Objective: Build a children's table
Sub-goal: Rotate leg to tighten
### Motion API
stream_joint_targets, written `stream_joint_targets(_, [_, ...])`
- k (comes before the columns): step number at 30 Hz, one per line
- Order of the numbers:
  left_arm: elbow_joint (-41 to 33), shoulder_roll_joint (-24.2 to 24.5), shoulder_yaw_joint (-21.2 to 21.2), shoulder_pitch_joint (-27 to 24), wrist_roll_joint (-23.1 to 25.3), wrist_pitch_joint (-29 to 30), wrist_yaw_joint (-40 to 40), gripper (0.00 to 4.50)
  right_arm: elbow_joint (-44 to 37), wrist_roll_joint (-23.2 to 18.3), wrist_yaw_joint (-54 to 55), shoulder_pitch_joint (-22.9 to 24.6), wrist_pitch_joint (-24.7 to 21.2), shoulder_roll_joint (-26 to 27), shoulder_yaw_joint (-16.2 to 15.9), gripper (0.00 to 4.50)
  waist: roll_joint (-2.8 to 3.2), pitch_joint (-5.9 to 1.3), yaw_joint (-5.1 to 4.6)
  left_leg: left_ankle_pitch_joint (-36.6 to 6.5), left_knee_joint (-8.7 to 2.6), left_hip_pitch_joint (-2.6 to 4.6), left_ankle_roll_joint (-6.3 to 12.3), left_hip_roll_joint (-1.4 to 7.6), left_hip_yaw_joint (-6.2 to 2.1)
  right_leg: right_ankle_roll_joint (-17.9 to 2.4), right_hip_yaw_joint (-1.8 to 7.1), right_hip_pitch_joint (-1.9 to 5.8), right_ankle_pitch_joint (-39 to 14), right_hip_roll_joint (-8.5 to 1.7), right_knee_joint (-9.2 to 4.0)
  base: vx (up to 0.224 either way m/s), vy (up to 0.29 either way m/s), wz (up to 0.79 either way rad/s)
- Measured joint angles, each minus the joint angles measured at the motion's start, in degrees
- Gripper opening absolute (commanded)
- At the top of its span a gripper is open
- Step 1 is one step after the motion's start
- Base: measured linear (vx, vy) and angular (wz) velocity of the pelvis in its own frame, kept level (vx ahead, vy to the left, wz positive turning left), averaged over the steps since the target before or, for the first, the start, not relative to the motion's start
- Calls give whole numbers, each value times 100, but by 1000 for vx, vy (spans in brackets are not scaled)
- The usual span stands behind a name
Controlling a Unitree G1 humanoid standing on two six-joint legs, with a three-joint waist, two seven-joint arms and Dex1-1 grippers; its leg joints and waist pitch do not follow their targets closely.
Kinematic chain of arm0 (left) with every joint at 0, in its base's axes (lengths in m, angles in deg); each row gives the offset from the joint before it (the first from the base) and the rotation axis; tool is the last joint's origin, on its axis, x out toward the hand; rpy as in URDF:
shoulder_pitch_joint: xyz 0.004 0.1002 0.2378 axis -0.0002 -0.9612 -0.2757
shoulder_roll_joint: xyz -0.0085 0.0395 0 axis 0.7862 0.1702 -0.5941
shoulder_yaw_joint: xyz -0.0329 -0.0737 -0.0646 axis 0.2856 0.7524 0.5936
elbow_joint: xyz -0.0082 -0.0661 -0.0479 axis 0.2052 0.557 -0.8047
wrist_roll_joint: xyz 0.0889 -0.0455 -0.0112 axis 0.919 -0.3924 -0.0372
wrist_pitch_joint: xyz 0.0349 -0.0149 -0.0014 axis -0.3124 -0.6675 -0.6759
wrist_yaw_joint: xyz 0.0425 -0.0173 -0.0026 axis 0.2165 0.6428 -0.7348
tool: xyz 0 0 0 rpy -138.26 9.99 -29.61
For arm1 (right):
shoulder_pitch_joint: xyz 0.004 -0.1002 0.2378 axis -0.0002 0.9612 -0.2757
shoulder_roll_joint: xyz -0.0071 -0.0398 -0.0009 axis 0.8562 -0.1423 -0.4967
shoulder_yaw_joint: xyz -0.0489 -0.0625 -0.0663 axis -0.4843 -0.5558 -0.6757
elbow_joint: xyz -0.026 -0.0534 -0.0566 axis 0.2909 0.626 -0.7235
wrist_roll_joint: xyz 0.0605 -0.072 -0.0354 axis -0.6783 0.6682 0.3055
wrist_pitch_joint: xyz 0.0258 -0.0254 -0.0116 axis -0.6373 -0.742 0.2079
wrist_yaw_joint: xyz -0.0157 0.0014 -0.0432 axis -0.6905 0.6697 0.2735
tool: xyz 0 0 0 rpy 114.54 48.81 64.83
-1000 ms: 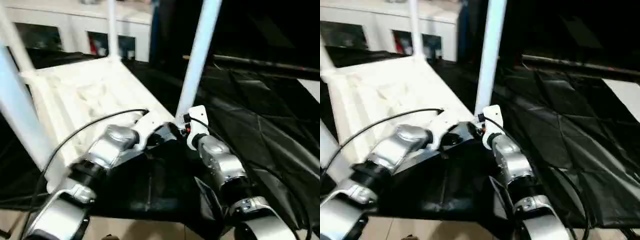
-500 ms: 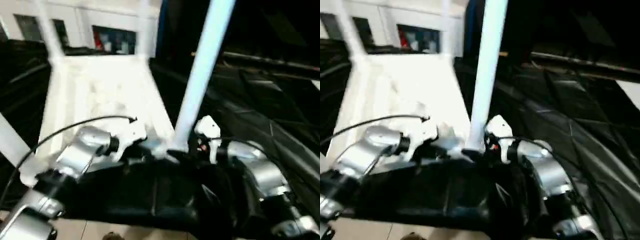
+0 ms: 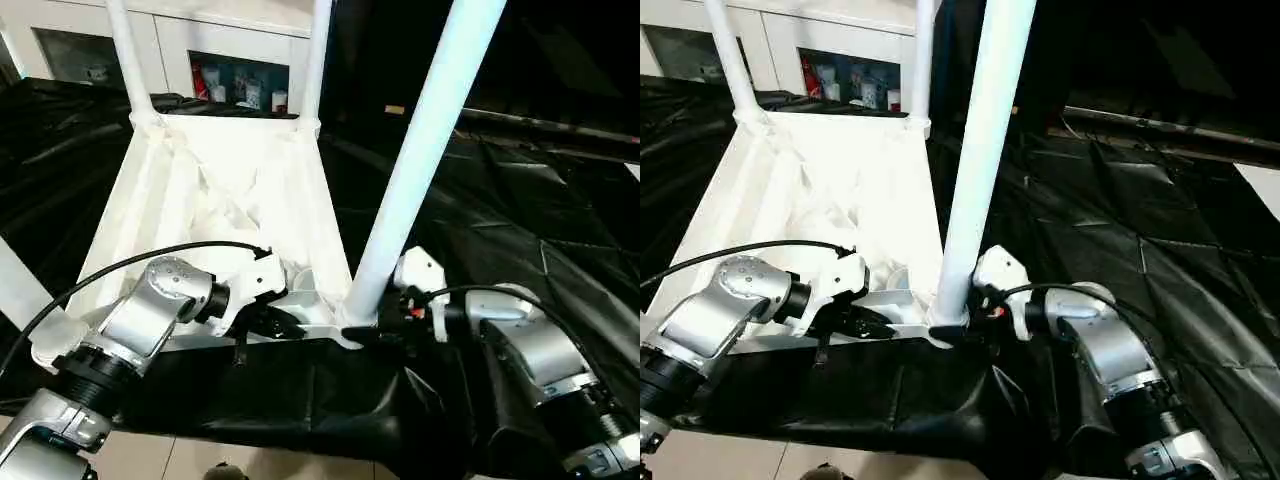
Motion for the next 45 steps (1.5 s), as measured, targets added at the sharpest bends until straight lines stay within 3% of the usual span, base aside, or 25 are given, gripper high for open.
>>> stream_joint_targets(3, [35,0,19,1,2,-25,-2,0,35,0,41,-21,6,35,-2,355,0,0,-4,0,2,2,0,0,0,0,1,0,2,0,5,0,0,0])
stream_joint_targets(19, [270,-63,41,53,10,-139,-20,0,56,-47,73,-77,2,79,79,221,10,-5,-13,1,4,14,-1,0,0,-3,3,9,13,0,12,0,0,0])
stream_joint_targets(25, [339,-85,87,52,12,-137,-5,0,19,-177,268,91,-108,277,241,207,19,-11,-30,1,5,21,-1,0,0,-6,3,12,19,0,13,0,0,0])
stream_joint_targets(29, [545,-206,134,70,22,-151,6,0,-30,-179,423,216,-147,359,286,204,81,-48,-33,1,10,40,-1,-7,2,-3,14,27,18,-2,12,0,0,0])
stream_joint_targets(38, [718,-401,148,144,84,-142,134,0,-7,-161,566,217,-239,405,370,203,115,-68,-20,1,10,47,-1,-7,3,3,15,34,16,-1,12,0,0,0])
stream_joint_targets(40, [920,-585,156,272,190,-125,389,0,147,-92,942,190,-235,548,485,202,110,-69,-21,1,6,54,-1,-8,3,11,15,39,12,-1,12,0,0,0])
stream_joint_targets(45, [1721,-1345,289,751,488,83,1734,0,1143,260,2967,-332,-228,1436,944,201,78,-87,-141,1,1,76,-2,-25,-4,27,15,47,13,-9,3,-12,0,-1])
